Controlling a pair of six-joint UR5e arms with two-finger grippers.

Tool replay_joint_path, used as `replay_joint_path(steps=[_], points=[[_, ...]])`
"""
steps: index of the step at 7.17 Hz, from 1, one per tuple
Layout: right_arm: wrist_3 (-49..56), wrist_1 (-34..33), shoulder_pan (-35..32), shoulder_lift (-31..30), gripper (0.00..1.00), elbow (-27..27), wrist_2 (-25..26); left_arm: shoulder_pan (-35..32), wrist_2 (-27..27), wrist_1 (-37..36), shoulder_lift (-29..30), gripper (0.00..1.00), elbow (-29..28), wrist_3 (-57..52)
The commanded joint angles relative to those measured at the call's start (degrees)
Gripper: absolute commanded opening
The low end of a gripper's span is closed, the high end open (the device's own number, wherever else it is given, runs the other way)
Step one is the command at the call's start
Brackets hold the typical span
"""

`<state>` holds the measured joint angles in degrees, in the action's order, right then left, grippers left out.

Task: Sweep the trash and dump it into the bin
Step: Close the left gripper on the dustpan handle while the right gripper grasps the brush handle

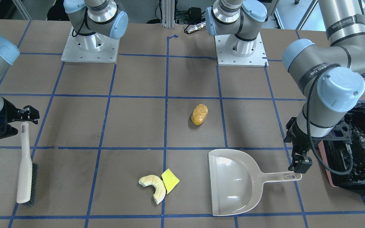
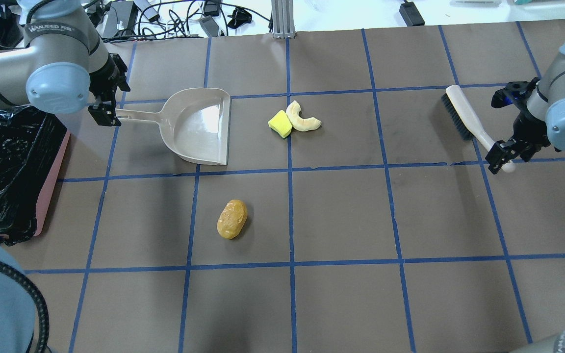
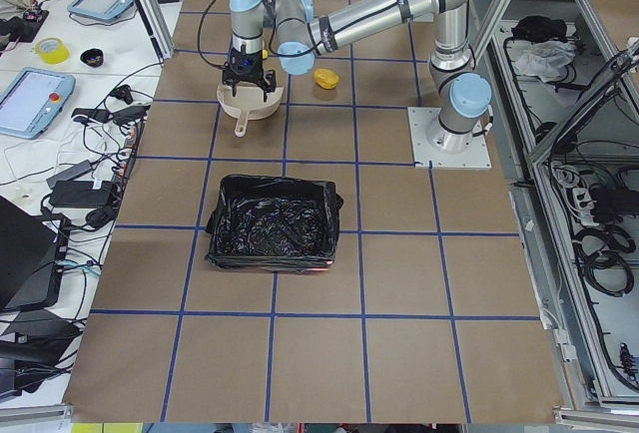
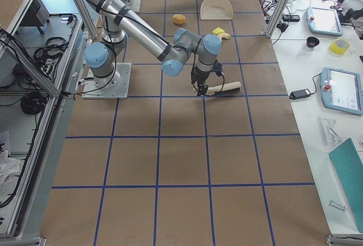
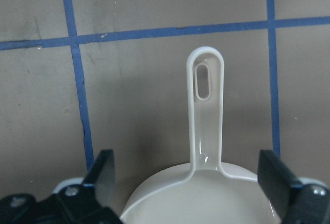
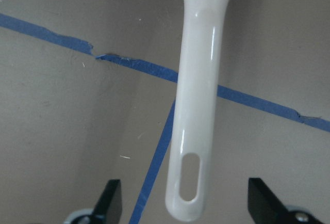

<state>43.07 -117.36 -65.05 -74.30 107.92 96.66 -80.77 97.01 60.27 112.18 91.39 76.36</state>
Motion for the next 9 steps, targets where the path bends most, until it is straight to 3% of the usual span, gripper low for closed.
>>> replay_joint_path(steps=[1,5,7,9], points=[[-0.1,-0.2,0.1,0.4,0.73,0.1,-0.1,0.0,0.3,-2.2,3.2,1.00,-0.2,3.9],[-0.2,-0.3,0.1,0.4,0.69,-0.3,-1.7,0.0,0.3,-8.2,7.3,1.00,-0.6,4.8],[-0.2,-0.4,0.1,0.4,0.54,-0.3,-1.7,0.0,0.3,-8.5,8.0,1.00,-0.9,4.4],[-0.4,-0.4,0.1,0.3,0.26,-0.4,-1.3,0.0,2.2,-8.6,8.6,1.00,-0.9,4.1]])
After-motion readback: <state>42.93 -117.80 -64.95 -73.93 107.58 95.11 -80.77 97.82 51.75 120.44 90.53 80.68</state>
